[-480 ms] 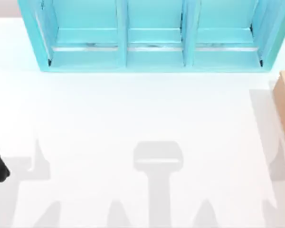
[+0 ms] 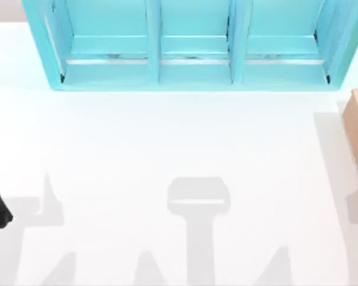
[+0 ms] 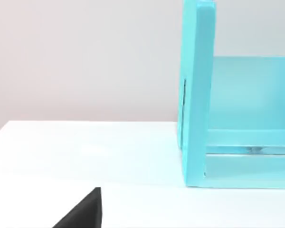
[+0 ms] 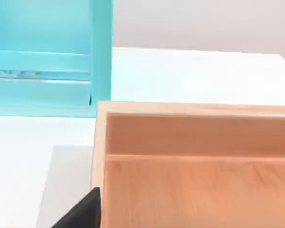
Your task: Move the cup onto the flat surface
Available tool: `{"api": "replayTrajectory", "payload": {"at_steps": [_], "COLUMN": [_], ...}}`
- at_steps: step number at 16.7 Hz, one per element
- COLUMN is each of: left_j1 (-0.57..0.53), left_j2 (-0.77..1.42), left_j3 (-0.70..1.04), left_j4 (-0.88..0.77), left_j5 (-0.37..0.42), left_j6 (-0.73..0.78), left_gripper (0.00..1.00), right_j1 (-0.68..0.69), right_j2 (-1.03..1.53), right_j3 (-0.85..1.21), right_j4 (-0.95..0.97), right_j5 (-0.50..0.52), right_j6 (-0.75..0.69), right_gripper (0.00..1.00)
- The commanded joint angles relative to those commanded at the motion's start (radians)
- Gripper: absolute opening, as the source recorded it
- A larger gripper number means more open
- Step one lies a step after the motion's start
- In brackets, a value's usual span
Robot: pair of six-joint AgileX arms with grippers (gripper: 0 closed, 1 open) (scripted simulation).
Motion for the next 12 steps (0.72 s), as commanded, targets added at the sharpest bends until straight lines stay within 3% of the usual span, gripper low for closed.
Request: {"api": "replayTrajectory", "payload": {"at_steps": [12], "left_j1": [0.000], "left_j2": [0.000], "left_j3": [0.000], "left_j4": [0.000], "left_j5": [0.000], "left_j6": [0.000], "left_gripper": [1.00], "right_j1": [-0.347], "right_j2": [0.921], "right_j3": [0.713], "right_j4": [-0.832], "right_j5": [0.004], "right_j6": [-0.286], "right_gripper": [1.00]}}
